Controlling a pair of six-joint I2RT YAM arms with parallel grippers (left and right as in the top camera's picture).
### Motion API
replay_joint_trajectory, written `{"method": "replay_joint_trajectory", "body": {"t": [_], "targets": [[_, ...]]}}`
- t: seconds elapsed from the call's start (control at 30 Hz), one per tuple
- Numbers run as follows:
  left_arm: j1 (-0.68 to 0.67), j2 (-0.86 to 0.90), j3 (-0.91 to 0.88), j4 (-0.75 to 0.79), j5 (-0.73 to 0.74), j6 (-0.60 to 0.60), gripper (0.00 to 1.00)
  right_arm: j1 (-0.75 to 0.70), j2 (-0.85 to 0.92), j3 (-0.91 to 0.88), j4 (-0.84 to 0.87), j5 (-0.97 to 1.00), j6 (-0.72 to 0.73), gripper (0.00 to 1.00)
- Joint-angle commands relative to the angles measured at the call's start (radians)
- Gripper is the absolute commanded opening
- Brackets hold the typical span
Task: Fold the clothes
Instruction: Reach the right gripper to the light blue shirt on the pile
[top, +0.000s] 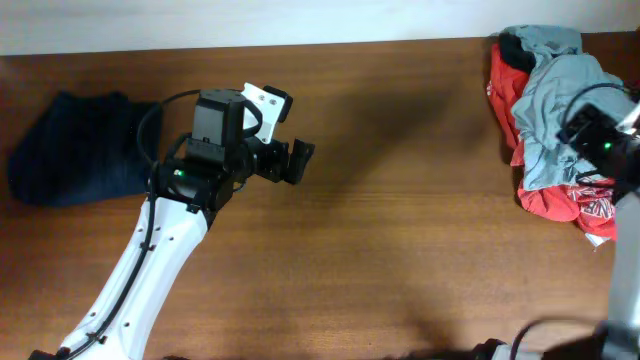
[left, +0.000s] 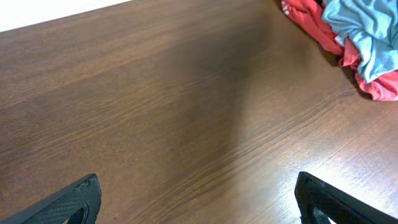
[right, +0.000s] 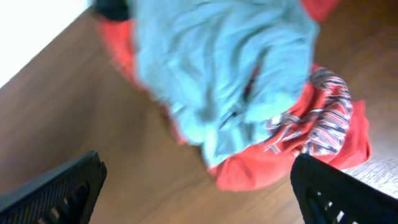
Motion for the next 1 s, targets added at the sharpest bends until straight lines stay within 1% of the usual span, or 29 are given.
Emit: {"method": "replay_joint_trajectory", "body": {"t": [0.0,0.17,0.37,0.7,0.8,0.87,0.9,0.97], "targets": [[-0.002,0.003,0.012,0.003,-0.017,-0.002,0.99,-0.040,0.101,0.006,0.032,0.013,0.058,0.99],[-0.002,0.003,0.012,-0.011,-0.018,-0.002,0.99,-0.056,0.225,0.006,0.089,-0.041,0.055,1.00],[-0.002,0.003,0.012,-0.012,-0.043,-0.002,0.99,-0.052,0.280,0.006,0.176,-0.092,-0.019,0.88],[-0.002,0.003,0.012,-0.016,-0.045,-0.002,0.99,-0.051,0.324,0.006,0.219,-0.089,-0.022,0.81],[-0.002,0.003,0.012,-0.016,-0.076,-0.002,0.99,-0.051,0.352,0.006,0.233,-0.089,-0.022,0.80],[-0.002,0.003,0.012,-0.015,-0.096,-0.002,0.99,-0.051,0.372,0.006,0.241,-0.089,-0.022,0.74],[-0.002,0.003,0.012,-0.015,-0.103,-0.002,0.99,-0.051,0.380,0.006,0.248,-0.089,-0.022,0.70],[-0.002,0.003,0.012,-0.016,-0.104,-0.002,0.99,-0.051,0.392,0.006,0.260,-0.092,-0.022,0.57]]}}
